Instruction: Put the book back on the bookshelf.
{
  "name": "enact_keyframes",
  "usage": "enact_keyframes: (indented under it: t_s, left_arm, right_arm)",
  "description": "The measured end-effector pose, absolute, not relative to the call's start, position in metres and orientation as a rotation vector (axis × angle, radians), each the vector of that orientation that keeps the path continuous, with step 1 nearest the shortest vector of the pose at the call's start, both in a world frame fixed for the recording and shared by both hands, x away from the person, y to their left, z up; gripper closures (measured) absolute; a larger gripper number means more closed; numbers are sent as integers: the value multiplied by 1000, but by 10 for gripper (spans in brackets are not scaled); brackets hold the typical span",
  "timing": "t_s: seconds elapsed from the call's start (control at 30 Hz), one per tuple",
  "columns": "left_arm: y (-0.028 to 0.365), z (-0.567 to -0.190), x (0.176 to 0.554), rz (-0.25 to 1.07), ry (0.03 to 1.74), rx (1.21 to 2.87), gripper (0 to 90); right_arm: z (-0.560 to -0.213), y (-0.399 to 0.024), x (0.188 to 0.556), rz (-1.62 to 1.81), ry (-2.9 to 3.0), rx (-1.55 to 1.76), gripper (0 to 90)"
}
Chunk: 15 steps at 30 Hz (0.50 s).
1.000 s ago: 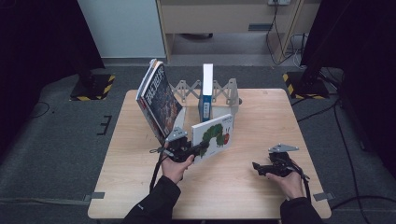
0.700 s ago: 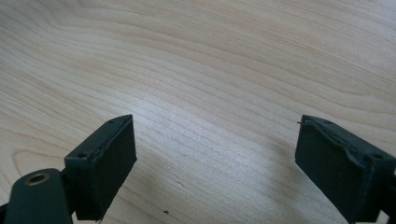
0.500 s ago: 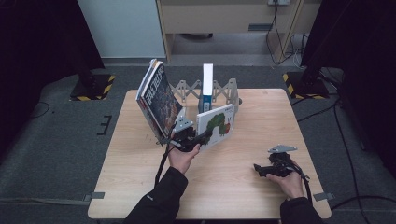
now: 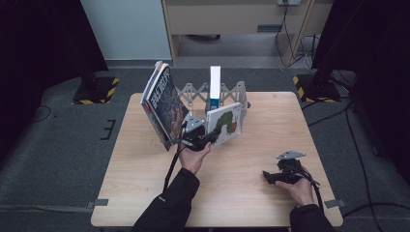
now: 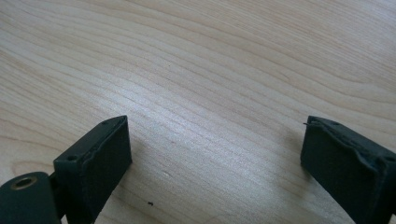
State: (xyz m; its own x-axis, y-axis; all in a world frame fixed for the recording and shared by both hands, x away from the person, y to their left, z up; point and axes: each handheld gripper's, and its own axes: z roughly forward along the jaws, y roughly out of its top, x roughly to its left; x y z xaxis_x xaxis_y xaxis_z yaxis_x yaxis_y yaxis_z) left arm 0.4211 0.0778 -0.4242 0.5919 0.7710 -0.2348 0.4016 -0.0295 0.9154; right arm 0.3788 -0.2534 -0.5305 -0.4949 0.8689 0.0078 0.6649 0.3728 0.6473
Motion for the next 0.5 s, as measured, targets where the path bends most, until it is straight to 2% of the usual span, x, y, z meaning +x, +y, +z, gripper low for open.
enact_keyframes:
  t_s: [0.5]
  left_arm:
    - [62,-439,436,435,1036,1623,744]
  right_arm:
    - [-536,-254,377,899,2257,1333,49]
